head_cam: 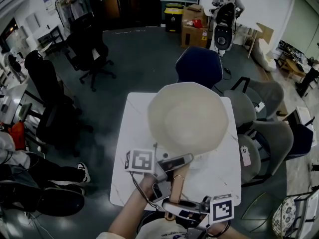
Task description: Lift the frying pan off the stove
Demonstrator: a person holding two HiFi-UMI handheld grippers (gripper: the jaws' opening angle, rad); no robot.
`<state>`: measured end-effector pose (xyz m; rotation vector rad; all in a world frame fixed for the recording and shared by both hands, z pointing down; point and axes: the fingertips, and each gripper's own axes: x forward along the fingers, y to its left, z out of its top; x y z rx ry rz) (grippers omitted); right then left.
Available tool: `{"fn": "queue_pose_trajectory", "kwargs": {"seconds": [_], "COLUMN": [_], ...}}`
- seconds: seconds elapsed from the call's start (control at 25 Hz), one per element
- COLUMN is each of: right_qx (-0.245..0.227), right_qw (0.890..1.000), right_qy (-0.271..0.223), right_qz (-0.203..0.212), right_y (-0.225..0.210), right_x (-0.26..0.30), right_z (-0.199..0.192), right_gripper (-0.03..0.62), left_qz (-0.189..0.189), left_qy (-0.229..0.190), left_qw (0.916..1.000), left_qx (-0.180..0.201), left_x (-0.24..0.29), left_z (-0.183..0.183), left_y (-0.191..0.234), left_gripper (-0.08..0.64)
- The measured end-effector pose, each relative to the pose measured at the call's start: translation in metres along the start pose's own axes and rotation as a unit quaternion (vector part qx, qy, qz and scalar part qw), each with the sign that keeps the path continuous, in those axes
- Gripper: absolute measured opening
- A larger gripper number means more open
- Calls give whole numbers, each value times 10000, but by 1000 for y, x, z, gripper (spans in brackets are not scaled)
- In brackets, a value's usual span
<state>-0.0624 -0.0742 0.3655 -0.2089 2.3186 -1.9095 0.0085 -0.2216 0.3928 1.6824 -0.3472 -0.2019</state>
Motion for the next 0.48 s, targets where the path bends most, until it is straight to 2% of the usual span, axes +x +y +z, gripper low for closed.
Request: {"fn": "queue_pose_trajectory", "kwargs": {"seconds": [0.48], "right_qx": [64], "right_qw": [10000], "right_qy": [-12], "right_qz": [-13], "right_y": [2], "right_x": [3], "right_z": [3], "right_gripper": [123], "left_qz": [-25], "left_qy": [-15], "left_qw": [10000], "left_qx": [-48], "left_x": [-2], "left_z": [3], "left_y": [-1], "left_gripper": [164]}}
